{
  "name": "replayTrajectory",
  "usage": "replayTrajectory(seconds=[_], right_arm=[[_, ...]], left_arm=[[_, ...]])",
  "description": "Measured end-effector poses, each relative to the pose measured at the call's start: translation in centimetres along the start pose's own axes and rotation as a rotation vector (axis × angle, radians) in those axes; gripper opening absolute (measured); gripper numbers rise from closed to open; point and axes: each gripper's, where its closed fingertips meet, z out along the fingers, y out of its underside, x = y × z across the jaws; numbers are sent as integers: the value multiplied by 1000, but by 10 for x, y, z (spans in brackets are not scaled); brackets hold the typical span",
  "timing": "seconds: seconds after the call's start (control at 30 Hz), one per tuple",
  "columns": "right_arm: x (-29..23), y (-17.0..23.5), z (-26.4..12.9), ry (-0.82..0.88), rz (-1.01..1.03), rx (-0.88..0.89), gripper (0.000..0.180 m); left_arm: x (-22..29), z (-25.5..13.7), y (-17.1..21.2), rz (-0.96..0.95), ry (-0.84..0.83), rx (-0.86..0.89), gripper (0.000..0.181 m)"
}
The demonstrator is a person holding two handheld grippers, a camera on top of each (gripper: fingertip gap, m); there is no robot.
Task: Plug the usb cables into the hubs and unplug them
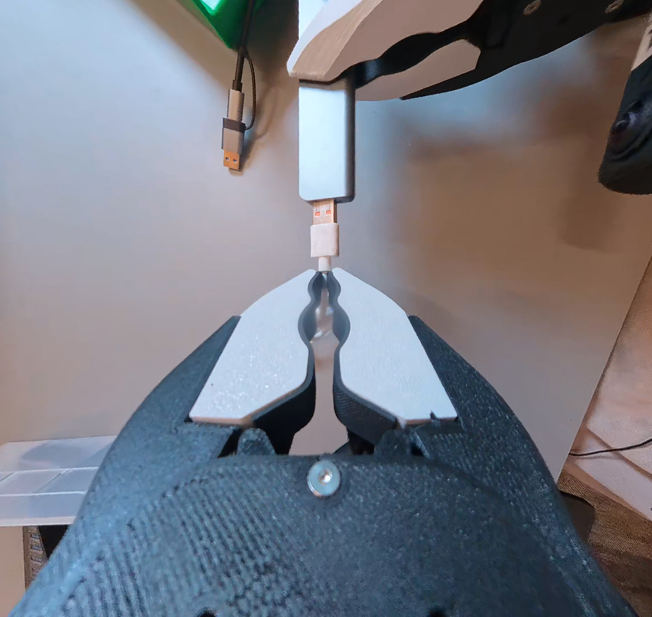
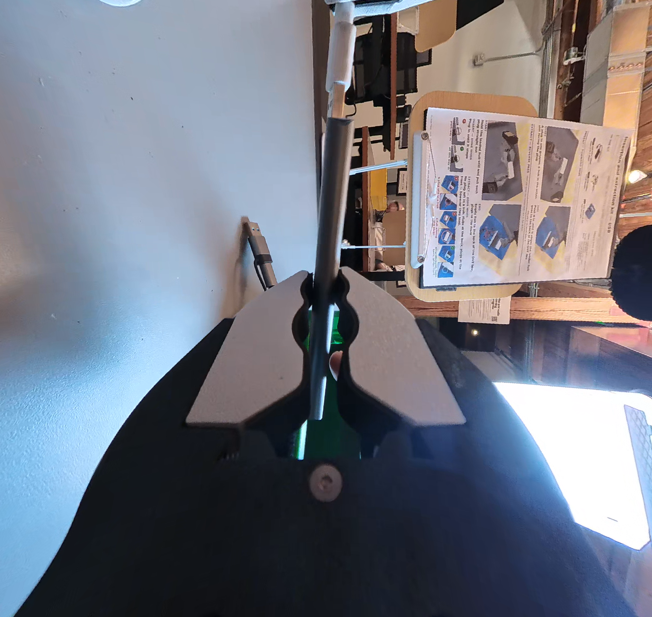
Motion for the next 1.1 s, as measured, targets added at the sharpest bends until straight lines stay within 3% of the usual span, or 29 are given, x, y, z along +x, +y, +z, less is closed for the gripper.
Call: replayTrajectory(seconds=[0.03, 0.53, 0.97, 1.1], right_arm=[[-2, 1, 1, -13, -1, -11, 11], [-4, -1, -6, -53, 70, -14, 11], [-17, -4, -6, -99, 39, -108, 10], [-21, -5, -5, -114, 22, -95, 10]], left_arm=[[2, 0, -1, 5, -4, 6, 3], [10, -4, -11, -34, 5, 153, 3], [15, 7, -7, -78, 36, 109, 3], [51, 10, -15, -58, 191, 145, 3]])
